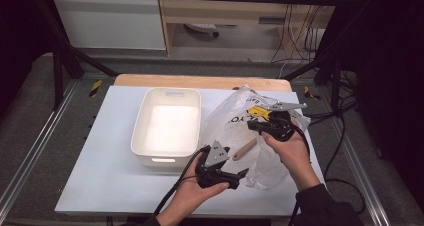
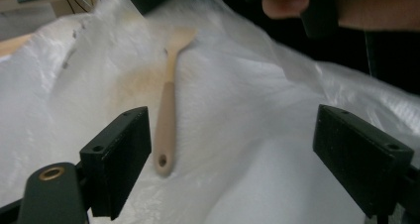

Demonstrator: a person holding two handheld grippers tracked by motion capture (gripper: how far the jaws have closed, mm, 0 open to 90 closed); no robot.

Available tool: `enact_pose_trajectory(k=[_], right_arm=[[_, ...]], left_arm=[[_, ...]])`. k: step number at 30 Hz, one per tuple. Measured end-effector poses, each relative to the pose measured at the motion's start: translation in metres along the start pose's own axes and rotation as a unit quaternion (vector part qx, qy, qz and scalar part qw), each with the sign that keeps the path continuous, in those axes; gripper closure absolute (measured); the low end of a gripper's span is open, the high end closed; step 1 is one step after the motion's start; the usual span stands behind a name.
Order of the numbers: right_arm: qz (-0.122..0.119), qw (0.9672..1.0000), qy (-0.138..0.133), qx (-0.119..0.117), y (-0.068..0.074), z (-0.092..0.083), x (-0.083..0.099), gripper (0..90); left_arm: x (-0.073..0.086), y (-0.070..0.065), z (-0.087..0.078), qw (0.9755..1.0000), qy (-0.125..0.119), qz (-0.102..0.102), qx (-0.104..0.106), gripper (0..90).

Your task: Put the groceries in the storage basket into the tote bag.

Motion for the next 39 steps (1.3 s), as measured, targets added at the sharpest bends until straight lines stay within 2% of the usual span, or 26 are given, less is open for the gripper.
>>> enact_pose_trajectory(k=[3,8,14,18,22,28,30,32,37,39], right_arm=[[-0.001,1.0000,0.001,0.000,0.000,0.002,0.003,90.0],[0.001,1.0000,0.004,-0.002,0.001,0.003,0.011,90.0],[0.012,0.9999,0.008,-0.007,-0.002,0.008,0.029,90.0],[0.019,0.9997,0.008,-0.010,-0.004,0.012,0.040,90.0],[0.016,0.9998,0.005,-0.009,-0.002,0.012,0.050,90.0],[0.017,0.9998,0.010,-0.008,0.000,0.013,0.063,90.0],[0.012,0.9998,0.012,-0.006,0.001,0.014,0.066,90.0],[0.016,0.9997,0.014,-0.007,0.002,0.014,0.070,90.0],[0.013,0.9995,0.027,-0.006,0.005,0.017,0.079,90.0],[0.016,0.9994,0.031,-0.006,0.006,0.018,0.082,90.0]], left_arm=[[-0.004,0.007,-0.005,0.9998,-0.006,-0.016,-0.004,14.7],[-0.010,0.017,-0.013,0.9996,-0.013,-0.018,-0.020,13.5],[-0.016,0.033,-0.024,0.9984,-0.017,-0.031,-0.044,13.6],[-0.018,0.043,-0.031,0.9972,-0.011,-0.037,-0.064,13.7],[-0.019,0.055,-0.039,0.9959,-0.008,-0.038,-0.082,13.7],[-0.024,0.071,-0.054,0.9927,-0.022,-0.049,-0.108,13.8],[-0.023,0.076,-0.058,0.9915,-0.018,-0.047,-0.120,13.8],[-0.022,0.081,-0.062,0.9903,-0.014,-0.054,-0.128,13.7],[-0.018,0.089,-0.068,0.9892,0.002,-0.048,-0.138,13.3],[-0.016,0.092,-0.069,0.9887,0.005,-0.052,-0.140,13.2]])
Point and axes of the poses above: each handheld gripper's, and its own axes: z roughly forward along the jaws, x roughly out of its underside, y roughly to its left, the point moved 2 cm from there along z, roughly forward along the jaws, and after that the axes turned 1 degree about z, right-handed, at the moved point
